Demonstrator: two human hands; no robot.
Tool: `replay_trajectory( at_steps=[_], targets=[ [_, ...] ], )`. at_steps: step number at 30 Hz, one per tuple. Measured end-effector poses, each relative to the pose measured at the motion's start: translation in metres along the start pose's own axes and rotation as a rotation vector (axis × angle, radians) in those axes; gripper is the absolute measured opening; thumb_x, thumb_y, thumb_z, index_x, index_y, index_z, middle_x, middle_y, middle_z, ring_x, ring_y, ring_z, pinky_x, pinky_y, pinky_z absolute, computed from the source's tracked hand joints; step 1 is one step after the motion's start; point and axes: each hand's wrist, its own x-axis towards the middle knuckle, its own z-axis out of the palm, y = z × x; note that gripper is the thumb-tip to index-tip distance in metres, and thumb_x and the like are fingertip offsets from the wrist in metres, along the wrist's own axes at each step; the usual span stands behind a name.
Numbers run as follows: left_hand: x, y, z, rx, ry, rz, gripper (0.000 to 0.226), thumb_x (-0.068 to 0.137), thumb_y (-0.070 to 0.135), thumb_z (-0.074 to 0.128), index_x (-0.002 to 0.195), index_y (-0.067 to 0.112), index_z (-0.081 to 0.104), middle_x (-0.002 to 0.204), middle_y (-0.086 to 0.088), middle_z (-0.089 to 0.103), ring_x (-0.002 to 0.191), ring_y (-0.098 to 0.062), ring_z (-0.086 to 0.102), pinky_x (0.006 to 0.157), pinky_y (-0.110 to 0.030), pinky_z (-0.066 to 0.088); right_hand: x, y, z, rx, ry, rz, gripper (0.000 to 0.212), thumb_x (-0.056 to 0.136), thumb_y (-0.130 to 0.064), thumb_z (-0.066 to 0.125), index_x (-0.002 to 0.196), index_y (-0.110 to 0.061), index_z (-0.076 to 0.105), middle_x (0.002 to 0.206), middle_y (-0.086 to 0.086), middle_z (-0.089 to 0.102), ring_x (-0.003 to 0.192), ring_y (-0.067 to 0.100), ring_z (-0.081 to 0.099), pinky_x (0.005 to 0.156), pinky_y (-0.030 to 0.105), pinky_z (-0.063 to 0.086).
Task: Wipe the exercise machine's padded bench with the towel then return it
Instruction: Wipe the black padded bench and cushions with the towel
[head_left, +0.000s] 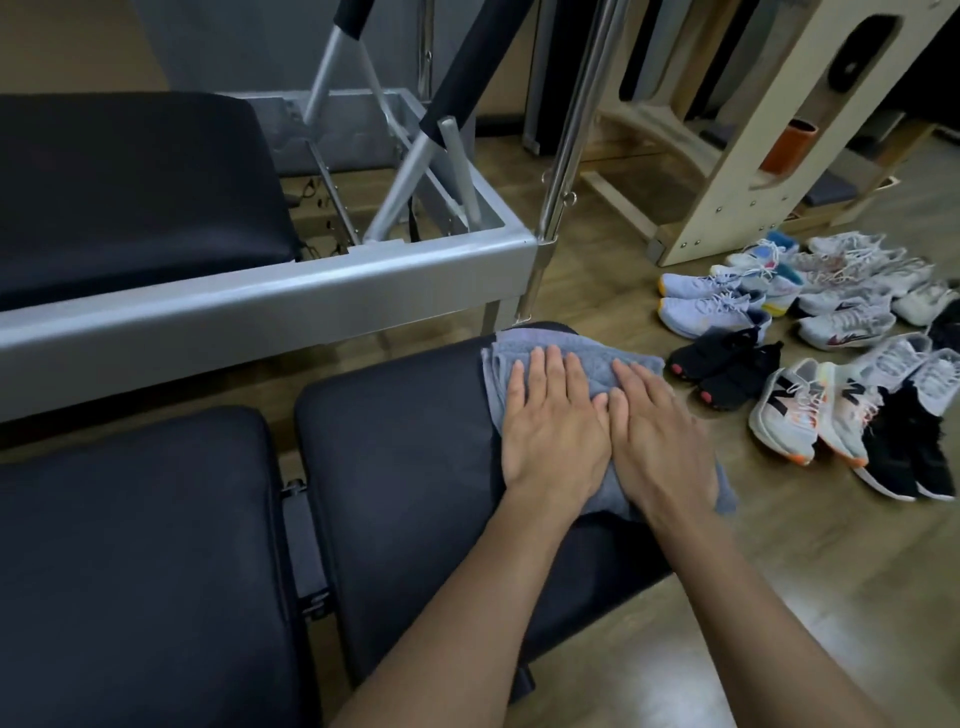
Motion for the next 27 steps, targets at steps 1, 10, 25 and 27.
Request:
replay_trajectory(
  at_steps=[1, 10, 25, 27],
  targets=[
    [0.009, -0.006, -0.002, -0.007, -0.009, -0.002, 0.062, 0.102, 0.041, 0.011, 0.153, 0.005, 0.013, 0.162, -0.013, 0.010, 0.151, -0.022, 0.002, 0.122, -0.041, -0.005, 0.009, -0.006, 0.002, -0.012, -0.009, 0.011, 0.051, 0.102, -0.039, 0.024, 0.148, -0.023, 0.039, 0.154, 0.000, 0.039, 0.141, 0.020, 0.034, 0.109, 0.043, 0.030],
    [0.012, -0.100, -0.031, 0.058, 0.026, -0.209, 0.063, 0.103, 0.044, 0.014, 0.151, 0.004, 0.022, 0.159, -0.014, 0.024, 0.148, -0.024, 0.016, 0.121, -0.042, 0.001, 0.029, -0.105, 0.025, -0.072, -0.065, -0.206, 0.075, 0.089, -0.049, 0.000, 0.150, -0.022, 0.034, 0.157, 0.001, 0.034, 0.146, 0.021, 0.025, 0.112, 0.046, 0.022],
    [-0.099, -0.066, -0.035, 0.093, 0.082, -0.300, 0.063, 0.096, 0.040, 0.028, 0.140, -0.002, 0.045, 0.146, -0.023, 0.044, 0.138, -0.035, 0.039, 0.114, -0.055, 0.017, -0.064, -0.079, -0.001, 0.050, -0.093, -0.351, 0.053, 0.095, -0.042, 0.031, 0.138, -0.022, 0.053, 0.143, -0.004, 0.053, 0.136, 0.015, 0.044, 0.102, 0.041, 0.043],
    [-0.089, -0.060, -0.032, 0.059, 0.051, -0.252, 0.063, 0.096, 0.041, 0.026, 0.139, -0.001, 0.047, 0.145, -0.023, 0.046, 0.137, -0.034, 0.041, 0.115, -0.055, 0.022, -0.060, -0.069, -0.006, 0.087, -0.096, -0.321, 0.057, 0.095, -0.045, 0.024, 0.141, -0.024, 0.050, 0.147, -0.006, 0.047, 0.140, 0.012, 0.037, 0.106, 0.039, 0.036]
  ],
)
